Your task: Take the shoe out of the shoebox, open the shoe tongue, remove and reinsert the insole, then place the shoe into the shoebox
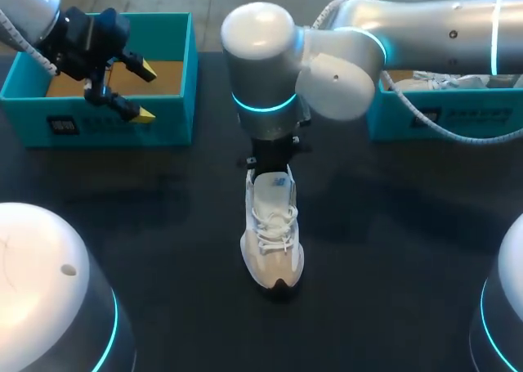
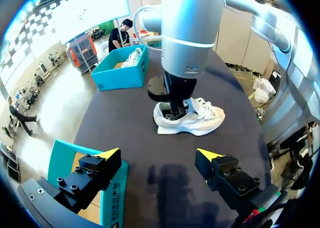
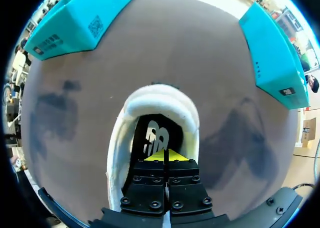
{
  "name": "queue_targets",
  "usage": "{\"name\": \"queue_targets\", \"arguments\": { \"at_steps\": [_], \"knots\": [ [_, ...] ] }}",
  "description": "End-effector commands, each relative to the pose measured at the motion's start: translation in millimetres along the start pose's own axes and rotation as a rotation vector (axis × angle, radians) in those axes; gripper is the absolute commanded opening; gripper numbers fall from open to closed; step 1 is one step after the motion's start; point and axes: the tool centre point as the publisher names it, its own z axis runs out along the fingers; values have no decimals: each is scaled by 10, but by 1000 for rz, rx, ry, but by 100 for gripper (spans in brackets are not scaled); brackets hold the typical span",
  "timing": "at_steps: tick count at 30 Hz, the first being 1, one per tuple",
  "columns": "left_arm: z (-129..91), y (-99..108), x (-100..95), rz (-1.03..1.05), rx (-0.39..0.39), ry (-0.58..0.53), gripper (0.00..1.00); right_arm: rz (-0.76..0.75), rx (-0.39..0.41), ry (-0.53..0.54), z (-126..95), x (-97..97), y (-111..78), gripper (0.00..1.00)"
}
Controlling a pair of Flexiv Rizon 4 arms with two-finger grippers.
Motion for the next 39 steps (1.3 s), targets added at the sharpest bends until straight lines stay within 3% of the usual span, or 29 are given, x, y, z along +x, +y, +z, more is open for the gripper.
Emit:
{"name": "queue_targets", "arguments": {
  "at_steps": [1,10,23,39],
  "knots": [
    [-8,-1,8,0,-3,0,100,-11,-10,10,-34,-53,86,0],
    [-8,-1,8,0,-3,0,100,-40,-5,34,145,-8,269,0],
    [-8,-1,8,0,-3,0,100,-27,10,73,314,101,159,0],
    [-8,-1,8,0,-3,0,100,-32,5,31,75,125,96,0]
  ]
}}
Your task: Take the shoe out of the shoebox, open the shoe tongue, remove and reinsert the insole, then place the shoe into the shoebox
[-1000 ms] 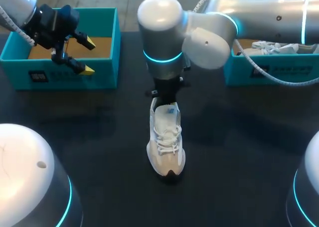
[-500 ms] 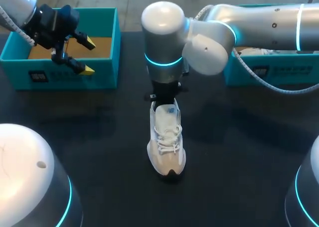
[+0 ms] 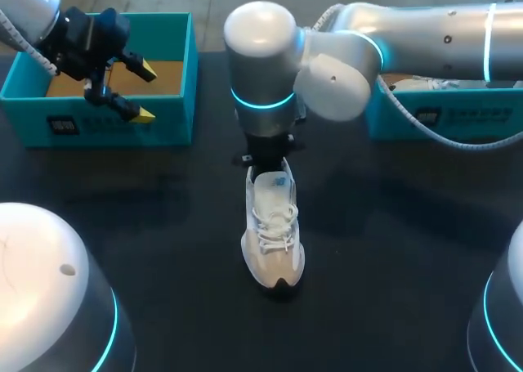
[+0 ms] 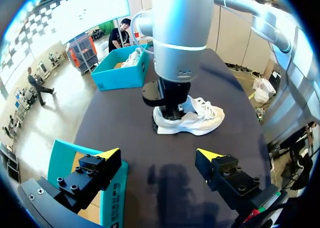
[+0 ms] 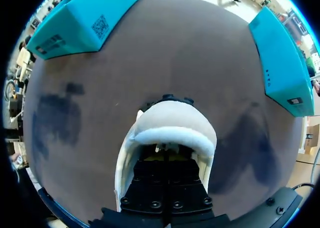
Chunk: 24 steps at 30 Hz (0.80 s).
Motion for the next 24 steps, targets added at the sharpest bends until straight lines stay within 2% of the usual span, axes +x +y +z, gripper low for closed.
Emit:
{"name": "queue_targets", "arguments": {
  "at_steps": [1,17,21,24],
  "knots": [
    [-7,0,8,0,-3,0,100,0,1,-10,-29,0,-27,0],
    [-7,0,8,0,-3,0,100,21,33,12,236,-14,-105,0],
    [-7,0,8,0,-3,0,100,27,50,9,236,-7,-123,0],
    [-7,0,8,0,-3,0,100,31,61,-5,130,1,-150,0]
  ]
}}
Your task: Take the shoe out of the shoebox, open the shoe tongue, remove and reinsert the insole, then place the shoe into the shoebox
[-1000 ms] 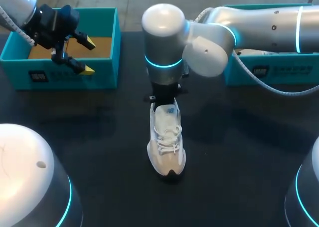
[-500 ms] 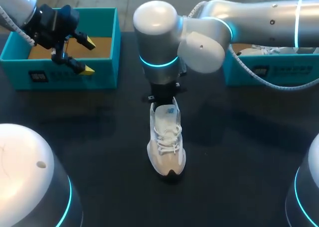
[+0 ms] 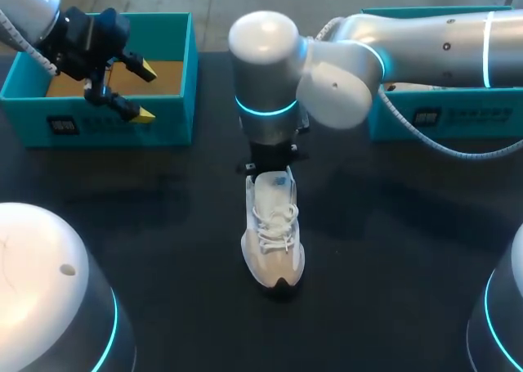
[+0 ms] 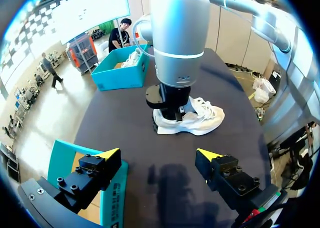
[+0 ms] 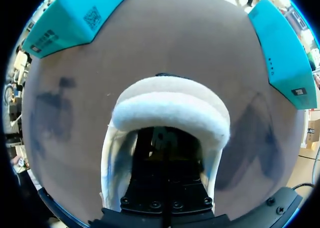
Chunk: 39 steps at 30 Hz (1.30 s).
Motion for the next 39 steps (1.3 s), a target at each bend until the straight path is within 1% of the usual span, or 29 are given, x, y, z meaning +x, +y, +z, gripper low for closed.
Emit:
{"name": "queue_targets", "arguments": {
  "at_steps": [1,3,6,7,8,11,12,14,17,23,24,28,32,33,34,35,36,37,39],
  "knots": [
    [-6,0,8,0,-3,0,100,7,18,-23,-109,26,-32,0],
    [-6,0,8,0,-3,0,100,12,31,-31,-192,27,-53,0],
    [-6,0,8,0,-3,0,100,20,73,-38,-359,30,-85,0],
    [-6,0,8,0,-3,0,100,28,94,-27,-405,26,-99,0],
    [-6,0,8,0,-3,0,100,33,89,-14,-445,21,-117,0],
    [-6,0,8,0,-3,0,100,41,120,24,-529,23,-150,0],
    [-6,0,8,0,-3,0,100,40,142,32,-552,28,-157,0],
    [-6,0,8,0,-3,0,100,46,162,45,-572,45,-177,0],
    [-6,0,8,0,-3,0,100,48,215,66,-583,67,-205,0],
    [-6,0,8,0,-3,0,100,65,272,87,-593,99,-273,0],
    [-6,0,8,0,-3,0,100,67,270,88,-603,100,-290,0],
    [-6,0,8,0,-3,0,100,80,304,100,-626,108,-309,0],
    [-6,0,8,0,-3,0,100,91,315,100,-627,115,-331,0],
    [-6,0,8,0,-3,0,100,92,315,99,-628,115,-337,22],
    [-6,0,8,0,-3,0,100,93,315,98,-628,115,-341,41],
    [-6,0,8,0,-3,0,100,94,315,99,-626,114,-346,55],
    [-6,0,8,0,-3,0,100,94,316,101,-619,113,-351,82],
    [-6,0,8,0,-3,0,100,95,318,102,-611,114,-352,100],
    [-6,0,8,0,-3,0,100,96,321,103,-594,118,-354,100]
  ]
}}
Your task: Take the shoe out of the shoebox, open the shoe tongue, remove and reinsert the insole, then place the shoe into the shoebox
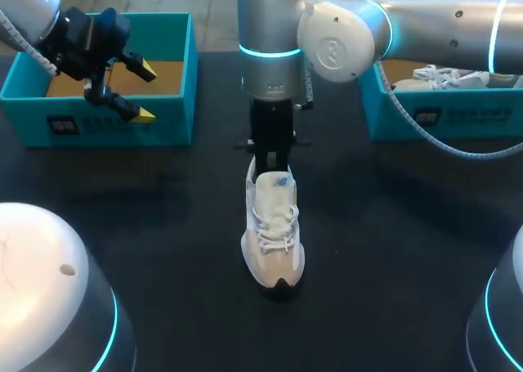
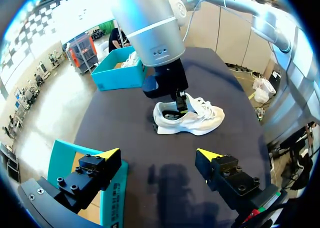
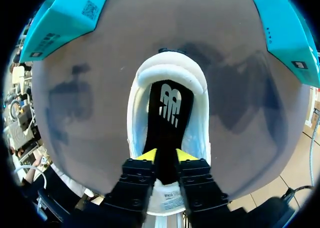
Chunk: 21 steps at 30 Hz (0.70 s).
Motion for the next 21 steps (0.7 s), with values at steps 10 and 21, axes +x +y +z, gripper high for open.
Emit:
{"name": "queue_targets", "arguments": {
  "at_steps": [10,21],
  "knots": [
    [-6,0,8,0,-3,0,100,-12,1,-1,67,49,30,100],
    [-6,0,8,0,-3,0,100,-25,-4,-25,15,108,17,100]
  ]
}}
